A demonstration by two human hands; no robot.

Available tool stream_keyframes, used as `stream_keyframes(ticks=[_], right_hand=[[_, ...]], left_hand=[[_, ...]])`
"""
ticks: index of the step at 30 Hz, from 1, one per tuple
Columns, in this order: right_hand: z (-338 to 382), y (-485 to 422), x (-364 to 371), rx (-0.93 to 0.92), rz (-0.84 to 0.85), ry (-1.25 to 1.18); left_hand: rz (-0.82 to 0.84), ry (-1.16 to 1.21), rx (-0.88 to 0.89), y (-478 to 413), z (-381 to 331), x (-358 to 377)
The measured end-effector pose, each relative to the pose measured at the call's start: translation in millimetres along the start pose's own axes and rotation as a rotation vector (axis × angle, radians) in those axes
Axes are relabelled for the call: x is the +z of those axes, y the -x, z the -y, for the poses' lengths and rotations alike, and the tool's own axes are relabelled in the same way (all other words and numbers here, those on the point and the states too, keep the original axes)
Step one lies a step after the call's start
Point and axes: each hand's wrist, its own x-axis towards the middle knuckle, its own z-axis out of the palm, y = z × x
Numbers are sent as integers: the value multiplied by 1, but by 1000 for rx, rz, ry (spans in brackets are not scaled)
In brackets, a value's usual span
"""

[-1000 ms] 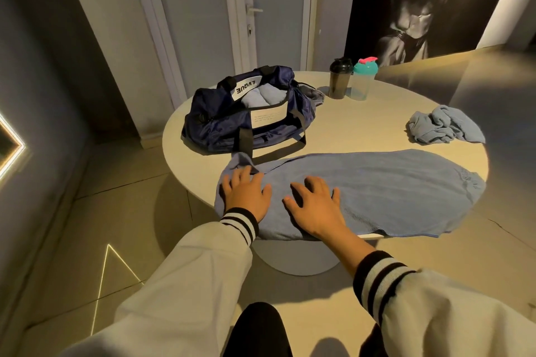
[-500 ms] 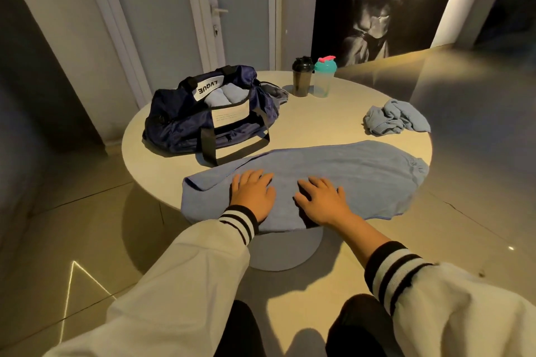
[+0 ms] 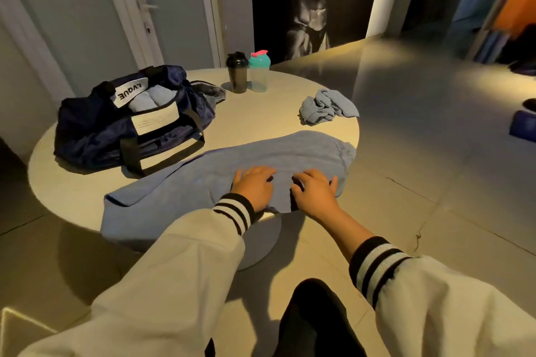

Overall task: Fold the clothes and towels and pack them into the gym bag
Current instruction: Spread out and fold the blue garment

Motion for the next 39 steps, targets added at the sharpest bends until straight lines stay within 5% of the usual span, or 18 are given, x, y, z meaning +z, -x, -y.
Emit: stream_keyframes(ticks=[4,10,15,20,22,27,29,31,34,39], right_hand=[[-25,-4,-11,75,-61,-26],[-66,-14,-16,308,22,-113],[-72,-32,-19,318,-2,-315],[-90,-39,-32,292,-118,-257],[-94,-42,-41,241,-238,-291],[-62,-64,-62,94,-404,-338],[-30,-65,-62,-78,-342,-306],[8,-57,-55,-334,-71,-312],[43,-39,-28,-578,246,-281],[41,-25,13,-422,51,-134]], left_hand=[[70,146,93,-20,-39,24],[46,-92,43,-39,-63,28],[169,-210,-11,-55,-82,38],[238,-197,14,-72,-95,54],[193,-26,83,-80,-102,53],[-26,1141,-81,-82,-96,29],[-127,1396,-200,-79,-80,16],[-215,1558,-309,-78,-54,2],[-364,1413,-415,-69,-2,-17],[-360,735,-445,-30,55,-19]])
